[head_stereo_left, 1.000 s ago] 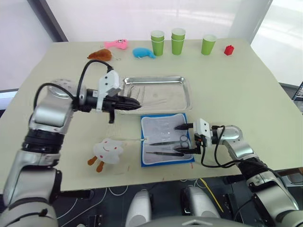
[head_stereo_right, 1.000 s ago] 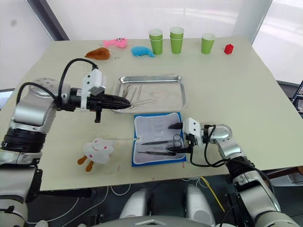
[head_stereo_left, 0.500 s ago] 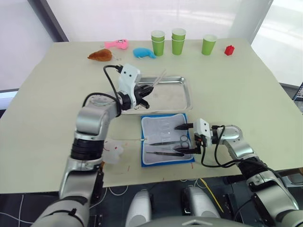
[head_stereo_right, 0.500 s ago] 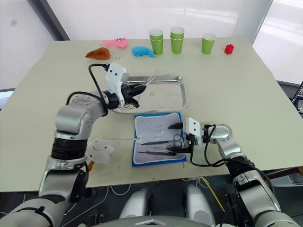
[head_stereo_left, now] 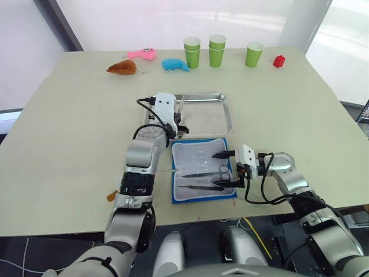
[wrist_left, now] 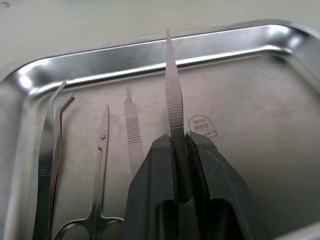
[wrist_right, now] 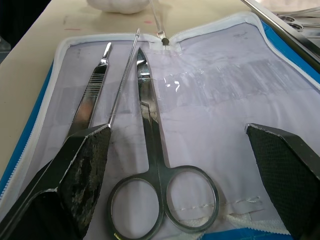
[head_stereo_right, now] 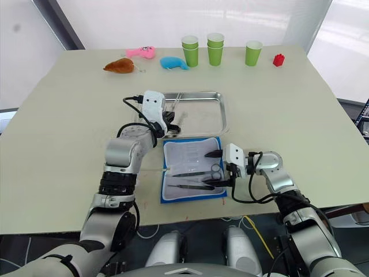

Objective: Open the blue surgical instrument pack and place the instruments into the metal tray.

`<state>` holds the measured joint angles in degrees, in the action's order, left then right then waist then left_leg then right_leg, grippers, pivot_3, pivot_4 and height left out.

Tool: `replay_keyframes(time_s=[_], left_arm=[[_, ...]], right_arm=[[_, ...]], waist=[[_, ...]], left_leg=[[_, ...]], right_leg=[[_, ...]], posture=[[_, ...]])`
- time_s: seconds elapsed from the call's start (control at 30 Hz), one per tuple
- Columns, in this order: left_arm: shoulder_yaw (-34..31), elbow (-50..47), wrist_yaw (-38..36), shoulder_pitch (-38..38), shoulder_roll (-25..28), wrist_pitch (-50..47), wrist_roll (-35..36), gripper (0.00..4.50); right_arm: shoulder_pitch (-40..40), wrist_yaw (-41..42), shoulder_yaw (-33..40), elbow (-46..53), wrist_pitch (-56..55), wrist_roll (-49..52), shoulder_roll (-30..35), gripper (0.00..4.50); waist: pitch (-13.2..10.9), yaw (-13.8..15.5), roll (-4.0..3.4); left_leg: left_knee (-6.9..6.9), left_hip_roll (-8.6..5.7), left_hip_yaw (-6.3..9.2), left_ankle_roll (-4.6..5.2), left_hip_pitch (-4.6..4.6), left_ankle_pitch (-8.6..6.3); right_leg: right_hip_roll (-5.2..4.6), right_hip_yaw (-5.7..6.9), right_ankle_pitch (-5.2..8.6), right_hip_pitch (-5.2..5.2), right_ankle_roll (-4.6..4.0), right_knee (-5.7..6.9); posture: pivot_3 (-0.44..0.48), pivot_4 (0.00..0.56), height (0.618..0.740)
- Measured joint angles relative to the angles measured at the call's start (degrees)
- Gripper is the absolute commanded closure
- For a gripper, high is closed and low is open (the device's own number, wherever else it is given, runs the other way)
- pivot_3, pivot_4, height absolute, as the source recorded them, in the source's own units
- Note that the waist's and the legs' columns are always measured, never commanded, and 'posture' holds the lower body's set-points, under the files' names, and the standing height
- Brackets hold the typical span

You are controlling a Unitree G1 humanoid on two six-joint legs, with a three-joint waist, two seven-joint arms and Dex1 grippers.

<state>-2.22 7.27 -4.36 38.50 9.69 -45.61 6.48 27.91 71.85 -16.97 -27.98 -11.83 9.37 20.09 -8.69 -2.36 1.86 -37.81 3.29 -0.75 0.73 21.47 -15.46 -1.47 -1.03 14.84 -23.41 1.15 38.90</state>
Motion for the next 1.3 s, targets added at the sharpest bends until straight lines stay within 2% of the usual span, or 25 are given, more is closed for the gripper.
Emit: replay_keyframes(time_s=[0.2, 0.9, 0.97, 1.0, 1.1, 1.2, 1.23, 1.27, 1.3], left_arm=[[-0.20, 3.13, 2.36, 0.83, -2.58, 0.02, -0.28, 4.46], [-3.88, 5.94, 4.59, 1.77, -3.64, -0.23, 0.47, 4.46], [-4.04, 5.94, 4.69, 1.76, -3.58, -0.25, 0.46, 3.59], [-4.06, 5.94, 4.73, 1.76, -3.58, -0.25, 0.45, 3.45], [-4.05, 5.94, 4.81, 1.76, -3.58, -0.25, 0.44, 2.26], [-4.06, 5.94, 4.87, 1.76, -3.58, -0.25, 0.44, 0.64], [-4.06, 5.94, 4.89, 1.76, -3.58, -0.25, 0.43, 0.24], [-4.06, 5.94, 4.94, 1.76, -3.58, -0.25, 0.43, 0.04], [-4.05, 5.94, 4.99, 1.76, -3.58, -0.25, 0.43, 0.04]], right_arm=[[0.00, -0.02, -0.01, 0.00, -0.03, 0.00, -0.02, 0.00], [-0.45, -0.25, 0.00, 0.03, -0.10, 0.00, -0.07, 0.00], [-0.44, -0.25, 0.00, 0.03, -0.13, 0.00, -0.07, 0.00], [-0.44, -0.26, 0.00, 0.03, -0.15, 0.00, -0.07, 0.00], [-0.43, -0.29, 0.00, 0.03, -0.22, 0.00, -0.09, 0.00], [-0.44, -0.31, 0.00, 0.03, -0.27, 0.00, -0.08, 0.00], [-0.45, -0.31, 0.00, 0.03, -0.28, 0.00, -0.09, 0.00], [-0.45, -0.31, 0.00, 0.03, -0.28, 0.00, -0.09, 0.00], [-0.45, -0.31, 0.00, 0.03, -0.28, 0.00, -0.09, 0.00]], waist=[[0.00, -0.02, 0.00], [0.00, -0.03, 0.00], [0.00, -0.03, 0.00], [0.00, -0.03, 0.00], [0.00, -0.03, 0.00], [0.00, -0.03, 0.00], [0.00, -0.03, 0.00], [0.00, -0.03, 0.00], [0.00, -0.03, 0.00]], left_leg=[[0.01, 0.00, 0.00, 0.00, 0.00, 0.00], [0.02, -0.01, -0.01, -0.02, -0.02, 0.00], [0.02, -0.01, -0.01, -0.02, -0.02, 0.00], [0.02, -0.01, -0.01, -0.02, -0.02, 0.00], [0.02, -0.01, 0.00, -0.02, -0.02, 0.00], [0.02, -0.01, -0.01, -0.02, -0.02, 0.01], [0.03, -0.01, -0.01, -0.03, -0.02, 0.00], [0.03, -0.01, -0.01, -0.02, -0.02, 0.01], [0.03, -0.01, -0.01, -0.03, -0.02, 0.01]], right_leg=[[0.00, 0.00, 0.00, 0.00, 0.00, 0.00], [0.00, 0.00, 0.00, 0.00, 0.00, -0.01], [0.00, 0.00, 0.00, 0.00, 0.00, -0.01], [0.00, 0.00, 0.00, 0.00, 0.00, -0.01], [0.00, 0.00, 0.00, 0.00, 0.00, -0.01], [0.00, 0.00, 0.00, 0.00, 0.00, -0.01], [0.00, 0.00, 0.00, 0.00, 0.00, -0.01], [0.00, 0.00, 0.00, 0.00, 0.00, -0.01], [0.00, 0.00, 0.00, 0.00, 0.00, -0.01]], posture=[[0.000, 0.150, 0.740], [0.000, 0.150, 0.740], [0.000, 0.150, 0.740], [0.000, 0.150, 0.740], [0.000, 0.150, 0.740], [0.000, 0.150, 0.740], [0.000, 0.150, 0.740], [0.000, 0.150, 0.740], [0.000, 0.150, 0.740]])
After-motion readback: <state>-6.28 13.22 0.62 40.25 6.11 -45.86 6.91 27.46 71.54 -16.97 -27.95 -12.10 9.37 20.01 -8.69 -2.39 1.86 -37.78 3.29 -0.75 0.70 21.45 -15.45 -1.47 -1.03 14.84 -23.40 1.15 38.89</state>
